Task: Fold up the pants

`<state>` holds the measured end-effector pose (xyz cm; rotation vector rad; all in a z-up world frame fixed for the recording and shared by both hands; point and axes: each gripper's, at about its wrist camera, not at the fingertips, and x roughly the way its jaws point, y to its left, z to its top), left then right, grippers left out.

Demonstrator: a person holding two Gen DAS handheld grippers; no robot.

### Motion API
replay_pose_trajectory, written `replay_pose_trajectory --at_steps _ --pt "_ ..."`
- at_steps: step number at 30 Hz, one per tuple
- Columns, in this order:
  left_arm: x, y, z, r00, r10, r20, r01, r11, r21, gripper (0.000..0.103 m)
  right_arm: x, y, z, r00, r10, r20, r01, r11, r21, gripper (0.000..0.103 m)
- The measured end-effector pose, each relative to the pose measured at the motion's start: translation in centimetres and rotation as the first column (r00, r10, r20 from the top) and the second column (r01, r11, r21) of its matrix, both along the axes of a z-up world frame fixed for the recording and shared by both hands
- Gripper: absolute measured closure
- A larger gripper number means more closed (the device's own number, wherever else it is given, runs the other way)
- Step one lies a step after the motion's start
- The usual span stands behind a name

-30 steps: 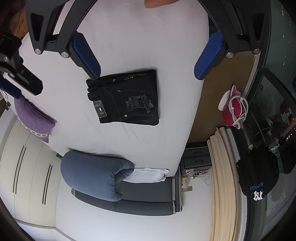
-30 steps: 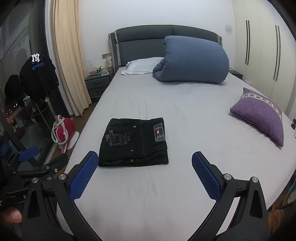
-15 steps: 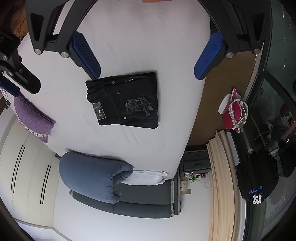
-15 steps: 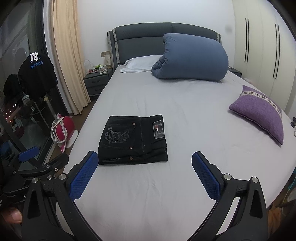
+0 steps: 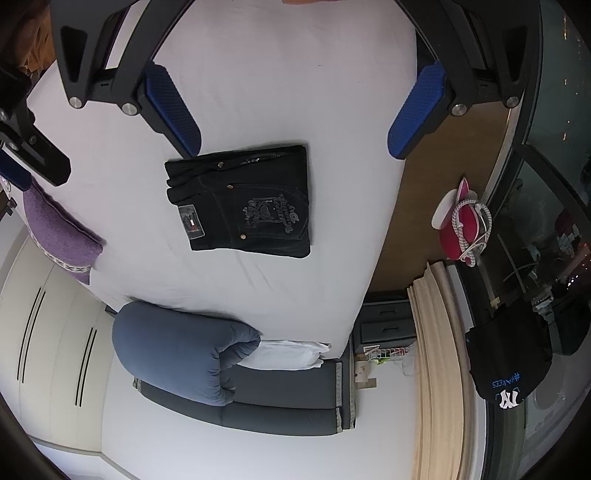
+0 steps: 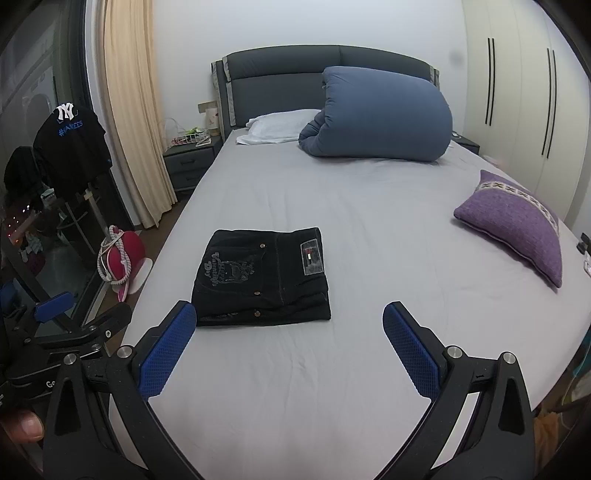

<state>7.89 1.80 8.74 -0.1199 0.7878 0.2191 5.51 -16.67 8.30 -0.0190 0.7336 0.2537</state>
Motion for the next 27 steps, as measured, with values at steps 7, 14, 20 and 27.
replay_pose_trajectory --at_steps 7,14,20,27 --pt "0.15 0.28 -0.19 1.0 0.008 -0.008 -0.008 1.0 0.003 0.0 0.05 -0.19 -0.18 1.0 -0.005 -0.004 0.005 1.0 0.0 0.0" --pt "0.22 0.4 -0.34 1.0 0.009 -0.014 -0.009 1.0 0.004 0.0 0.07 -0.52 -0.32 1.0 -0.012 -0.011 0.012 1.0 0.002 0.0" --pt "0.22 0.45 -0.42 1.0 0.012 -0.015 -0.012 1.0 0.004 0.0 0.13 -0.52 -0.33 1.0 -0.011 -0.014 0.011 1.0 0.001 0.0" --pt "0.2 0.47 -0.48 1.0 0.012 -0.015 -0.012 1.0 0.004 0.0 0.1 -0.51 -0.31 1.0 -0.011 -0.013 0.011 1.0 0.002 0.0"
